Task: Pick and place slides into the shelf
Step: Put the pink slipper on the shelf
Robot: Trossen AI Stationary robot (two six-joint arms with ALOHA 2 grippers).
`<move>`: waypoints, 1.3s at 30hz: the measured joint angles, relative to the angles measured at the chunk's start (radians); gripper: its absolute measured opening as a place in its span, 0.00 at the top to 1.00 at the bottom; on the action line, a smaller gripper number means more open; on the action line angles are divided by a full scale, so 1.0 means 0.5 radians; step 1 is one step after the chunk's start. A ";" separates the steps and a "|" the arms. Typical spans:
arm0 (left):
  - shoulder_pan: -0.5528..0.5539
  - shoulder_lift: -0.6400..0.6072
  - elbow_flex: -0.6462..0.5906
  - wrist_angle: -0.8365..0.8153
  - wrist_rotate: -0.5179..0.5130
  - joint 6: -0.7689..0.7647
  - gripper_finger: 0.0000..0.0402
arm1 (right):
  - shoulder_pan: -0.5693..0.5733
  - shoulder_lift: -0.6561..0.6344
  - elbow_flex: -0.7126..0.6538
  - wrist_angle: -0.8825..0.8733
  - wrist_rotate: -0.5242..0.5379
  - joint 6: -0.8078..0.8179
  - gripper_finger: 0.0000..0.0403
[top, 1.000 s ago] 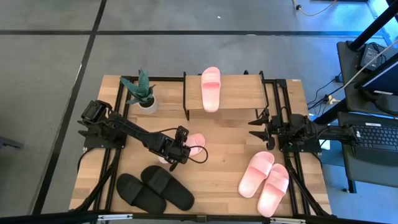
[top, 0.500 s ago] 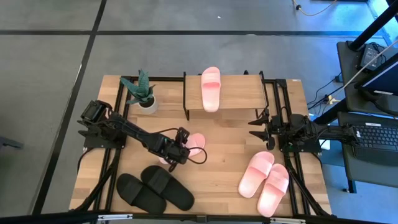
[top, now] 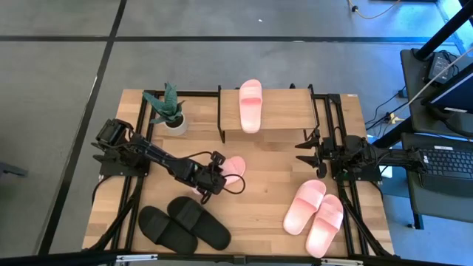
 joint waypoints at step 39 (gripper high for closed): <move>0.485 0.095 1.570 0.334 -1.029 -0.101 1.00 | 0.000 0.000 0.000 0.000 0.000 0.400 0.48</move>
